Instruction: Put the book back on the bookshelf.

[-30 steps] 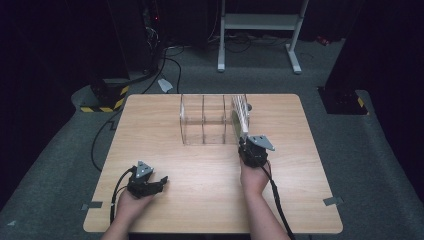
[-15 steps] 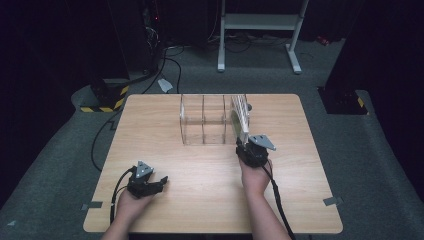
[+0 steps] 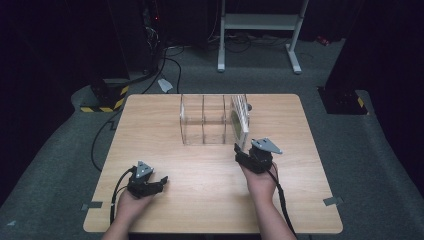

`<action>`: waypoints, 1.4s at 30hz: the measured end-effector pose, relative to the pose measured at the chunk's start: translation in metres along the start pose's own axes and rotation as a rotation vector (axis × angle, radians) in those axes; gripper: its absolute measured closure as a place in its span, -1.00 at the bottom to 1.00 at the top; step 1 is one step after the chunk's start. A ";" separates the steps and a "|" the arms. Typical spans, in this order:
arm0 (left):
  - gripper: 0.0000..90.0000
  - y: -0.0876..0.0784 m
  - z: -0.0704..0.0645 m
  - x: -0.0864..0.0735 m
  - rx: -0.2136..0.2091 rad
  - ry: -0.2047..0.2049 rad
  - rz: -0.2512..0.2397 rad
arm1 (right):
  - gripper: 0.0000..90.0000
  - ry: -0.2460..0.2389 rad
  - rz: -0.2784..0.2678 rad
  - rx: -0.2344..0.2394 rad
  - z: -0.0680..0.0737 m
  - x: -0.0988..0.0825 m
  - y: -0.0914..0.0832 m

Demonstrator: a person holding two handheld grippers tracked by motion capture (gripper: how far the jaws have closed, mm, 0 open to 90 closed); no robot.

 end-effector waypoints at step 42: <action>-0.63 0.002 -0.001 0.000 0.031 -0.026 0.028 | -0.71 0.013 0.345 -0.071 -0.067 -0.095 -0.077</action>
Point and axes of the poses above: each handheld gripper's, and its own axes: y roughly forward along the jaws, x roughly out of its top, z roughly to its left, the point moved 2 cm from there along y, roughly forward along the jaws, and after that the axes turned 15 degrees about x, right-handed, at the moved point
